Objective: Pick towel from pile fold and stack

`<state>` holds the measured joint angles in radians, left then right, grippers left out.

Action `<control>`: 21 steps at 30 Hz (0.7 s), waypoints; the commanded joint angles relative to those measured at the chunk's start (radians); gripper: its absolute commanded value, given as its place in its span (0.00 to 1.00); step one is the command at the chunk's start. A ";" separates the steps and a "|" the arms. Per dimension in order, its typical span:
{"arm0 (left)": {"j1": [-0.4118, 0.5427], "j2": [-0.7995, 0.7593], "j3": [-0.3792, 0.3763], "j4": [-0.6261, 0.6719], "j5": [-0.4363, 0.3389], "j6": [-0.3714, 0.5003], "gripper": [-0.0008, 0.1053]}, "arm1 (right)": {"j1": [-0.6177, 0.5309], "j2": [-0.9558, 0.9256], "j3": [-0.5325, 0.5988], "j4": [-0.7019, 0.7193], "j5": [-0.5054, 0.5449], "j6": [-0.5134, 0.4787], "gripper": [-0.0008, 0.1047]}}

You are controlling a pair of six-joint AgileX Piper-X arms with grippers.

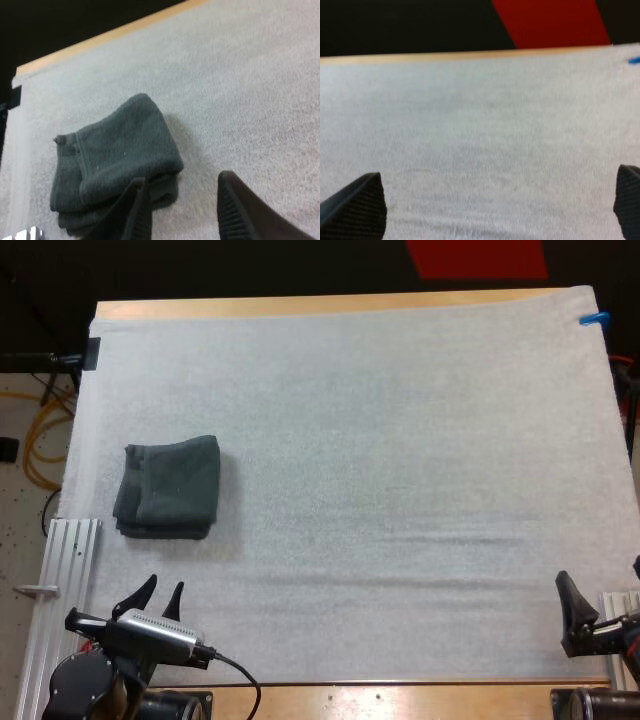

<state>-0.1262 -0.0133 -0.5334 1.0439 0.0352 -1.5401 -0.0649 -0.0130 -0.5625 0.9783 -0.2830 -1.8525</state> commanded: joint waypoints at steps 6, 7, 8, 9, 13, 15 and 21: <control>-0.001 -0.139 0.010 -0.004 0.007 -0.007 0.30 | -0.002 -0.039 0.061 -0.008 -0.013 -0.006 0.86; -0.001 -0.139 0.010 -0.004 0.007 -0.007 0.30 | -0.002 -0.039 0.066 -0.008 -0.013 -0.006 0.86; -0.001 -0.139 0.010 -0.004 0.007 -0.009 0.30 | -0.002 -0.037 0.068 -0.008 -0.013 -0.003 0.86; -0.001 -0.139 0.010 -0.004 0.007 -0.010 0.30 | -0.002 -0.037 0.068 -0.008 -0.013 -0.003 0.86; -0.001 -0.139 0.010 -0.007 0.007 -0.009 0.30 | -0.002 -0.037 0.068 -0.008 -0.013 0.002 0.86; -0.001 -0.139 0.012 -0.007 0.007 -0.009 0.30 | -0.002 -0.037 0.068 -0.008 -0.011 0.002 0.86; -0.001 -0.139 0.012 -0.011 0.007 -0.007 0.30 | -0.002 -0.037 0.068 -0.008 -0.004 0.009 0.86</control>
<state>-0.1262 -0.0133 -0.5230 1.0453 0.0352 -1.5401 -0.0649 -0.0130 -0.4923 0.9757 -0.2815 -1.8446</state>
